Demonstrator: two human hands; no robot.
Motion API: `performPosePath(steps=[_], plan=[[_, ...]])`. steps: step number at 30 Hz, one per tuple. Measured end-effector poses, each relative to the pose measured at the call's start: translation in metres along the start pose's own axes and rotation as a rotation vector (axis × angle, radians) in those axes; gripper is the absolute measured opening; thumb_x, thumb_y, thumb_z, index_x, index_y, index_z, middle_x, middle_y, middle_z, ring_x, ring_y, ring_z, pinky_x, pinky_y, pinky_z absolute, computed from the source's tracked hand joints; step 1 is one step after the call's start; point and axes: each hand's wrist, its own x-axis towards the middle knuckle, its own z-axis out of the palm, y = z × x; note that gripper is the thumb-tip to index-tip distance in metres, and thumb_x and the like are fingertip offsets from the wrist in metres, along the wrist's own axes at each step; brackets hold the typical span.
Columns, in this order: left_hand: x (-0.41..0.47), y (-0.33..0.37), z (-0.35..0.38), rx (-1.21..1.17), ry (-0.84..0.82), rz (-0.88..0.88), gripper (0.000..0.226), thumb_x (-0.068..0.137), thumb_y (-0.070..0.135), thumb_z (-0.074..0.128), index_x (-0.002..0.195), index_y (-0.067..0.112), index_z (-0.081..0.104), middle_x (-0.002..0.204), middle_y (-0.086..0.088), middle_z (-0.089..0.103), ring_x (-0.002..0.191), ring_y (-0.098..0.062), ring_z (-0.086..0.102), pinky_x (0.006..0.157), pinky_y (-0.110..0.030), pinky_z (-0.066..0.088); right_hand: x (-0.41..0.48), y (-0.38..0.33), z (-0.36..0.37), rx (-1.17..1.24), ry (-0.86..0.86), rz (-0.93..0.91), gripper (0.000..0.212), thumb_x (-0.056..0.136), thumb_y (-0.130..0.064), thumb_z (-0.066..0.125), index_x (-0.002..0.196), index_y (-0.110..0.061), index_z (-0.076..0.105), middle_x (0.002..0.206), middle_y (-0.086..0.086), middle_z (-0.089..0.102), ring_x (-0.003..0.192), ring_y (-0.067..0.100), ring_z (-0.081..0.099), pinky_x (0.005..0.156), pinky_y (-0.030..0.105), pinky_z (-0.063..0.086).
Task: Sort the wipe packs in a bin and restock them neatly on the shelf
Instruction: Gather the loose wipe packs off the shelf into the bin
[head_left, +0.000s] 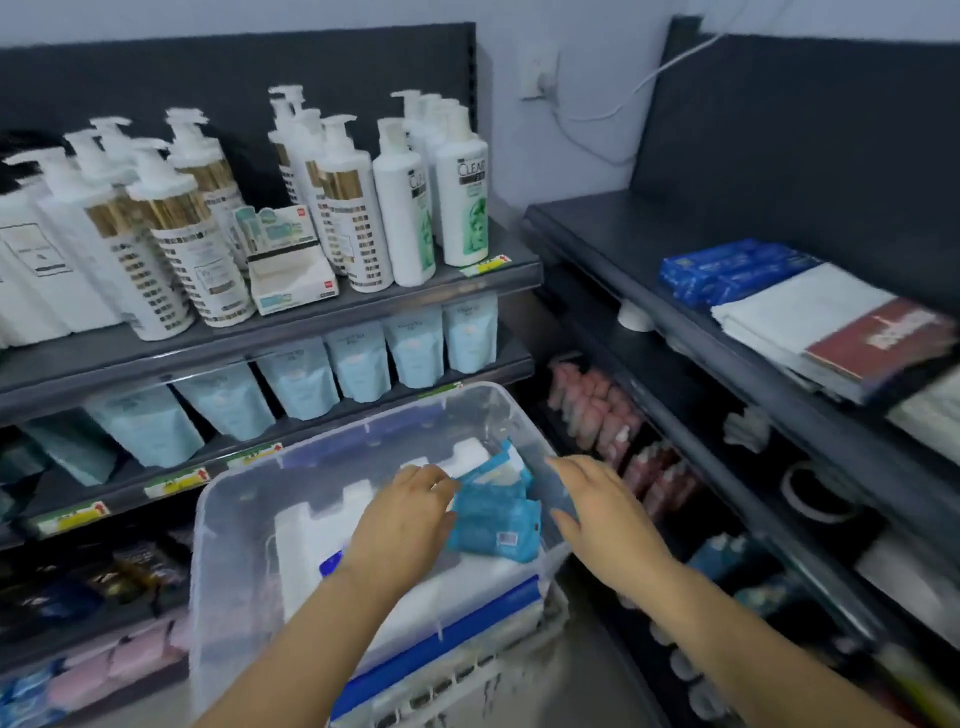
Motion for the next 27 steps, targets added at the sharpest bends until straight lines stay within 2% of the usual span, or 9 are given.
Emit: performPosePath(steps=[2, 4, 6, 10, 14, 16, 20, 22, 27], plan=[[0.012, 0.021, -0.003, 0.024, 0.03, 0.156, 0.03, 0.065, 0.015, 0.08, 0.095, 0.013, 0.074, 0.088, -0.003, 0.069, 0.075, -0.024, 0.065, 0.062, -0.034, 0.056, -0.029, 0.01, -0.016, -0.004, 0.045, 0.083, 0.055, 0.095, -0.023, 0.05, 0.145, -0.02, 0.029, 0.142, -0.002, 0.036, 0.131, 0.016, 0.033, 0.109, 0.025, 0.026], [0.024, 0.053, -0.008, 0.029, 0.073, 0.285, 0.027, 0.06, 0.017, 0.077, 0.087, 0.014, 0.074, 0.081, -0.001, 0.068, 0.067, -0.023, 0.064, 0.055, -0.03, 0.055, -0.062, 0.026, -0.032, -0.008, 0.073, 0.194, 0.056, 0.097, -0.025, 0.046, 0.147, -0.02, 0.023, 0.145, -0.001, 0.032, 0.134, 0.017, 0.029, 0.11, 0.026, 0.023], [0.036, 0.091, -0.011, -0.016, 0.112, 0.41, 0.029, 0.06, 0.019, 0.071, 0.088, 0.014, 0.074, 0.083, -0.001, 0.068, 0.069, -0.024, 0.065, 0.057, -0.029, 0.055, -0.098, 0.046, -0.048, -0.035, 0.109, 0.297, 0.056, 0.098, -0.028, 0.044, 0.148, -0.021, 0.02, 0.146, -0.002, 0.03, 0.135, 0.018, 0.028, 0.11, 0.026, 0.025], [0.049, 0.176, -0.016, -0.107, 0.124, 0.628, 0.033, 0.059, 0.017, 0.083, 0.09, 0.015, 0.073, 0.087, 0.0, 0.066, 0.074, -0.024, 0.064, 0.065, -0.03, 0.055, -0.177, 0.086, -0.083, -0.08, 0.206, 0.51, 0.055, 0.099, -0.029, 0.042, 0.148, -0.024, 0.018, 0.147, -0.004, 0.029, 0.132, 0.017, 0.031, 0.107, 0.026, 0.029], [0.046, 0.266, -0.016, -0.169, 0.16, 0.824, 0.03, 0.067, 0.019, 0.076, 0.096, 0.016, 0.073, 0.089, 0.002, 0.067, 0.076, -0.021, 0.065, 0.067, -0.028, 0.056, -0.265, 0.118, -0.113, -0.109, 0.325, 0.696, 0.056, 0.098, -0.028, 0.044, 0.148, -0.022, 0.02, 0.145, -0.004, 0.032, 0.132, 0.016, 0.03, 0.107, 0.026, 0.03], [0.037, 0.314, -0.018, -0.157, 0.179, 0.915, 0.035, 0.061, 0.022, 0.085, 0.094, 0.016, 0.074, 0.088, 0.003, 0.067, 0.077, -0.017, 0.066, 0.067, -0.025, 0.055, -0.313, 0.132, -0.125, -0.133, 0.382, 0.764, 0.055, 0.098, -0.03, 0.044, 0.147, -0.023, 0.021, 0.144, -0.005, 0.033, 0.13, 0.016, 0.032, 0.106, 0.026, 0.031], [0.009, 0.411, -0.021, -0.183, 0.209, 1.032, 0.049, 0.042, 0.025, 0.094, 0.086, 0.017, 0.075, 0.081, 0.005, 0.069, 0.071, -0.014, 0.067, 0.067, -0.023, 0.051, -0.411, 0.162, -0.144, -0.176, 0.454, 0.881, 0.056, 0.098, -0.031, 0.044, 0.148, -0.021, 0.022, 0.142, -0.004, 0.035, 0.129, 0.016, 0.035, 0.104, 0.024, 0.032], [-0.01, 0.46, -0.016, -0.232, 0.199, 1.077, 0.05, 0.044, 0.025, 0.095, 0.09, 0.018, 0.075, 0.083, 0.005, 0.068, 0.072, -0.013, 0.066, 0.062, -0.02, 0.052, -0.461, 0.178, -0.154, -0.172, 0.473, 0.938, 0.056, 0.097, -0.03, 0.045, 0.148, -0.021, 0.023, 0.142, -0.003, 0.036, 0.128, 0.016, 0.035, 0.105, 0.025, 0.033], [-0.057, 0.577, 0.003, -0.319, 0.167, 1.174, 0.048, 0.054, 0.024, 0.091, 0.099, 0.019, 0.072, 0.091, 0.007, 0.067, 0.088, -0.006, 0.048, 0.075, -0.018, 0.045, -0.577, 0.218, -0.169, -0.189, 0.528, 1.037, 0.056, 0.094, -0.024, 0.052, 0.145, -0.02, 0.029, 0.137, 0.0, 0.041, 0.126, 0.019, 0.039, 0.102, 0.026, 0.034]])
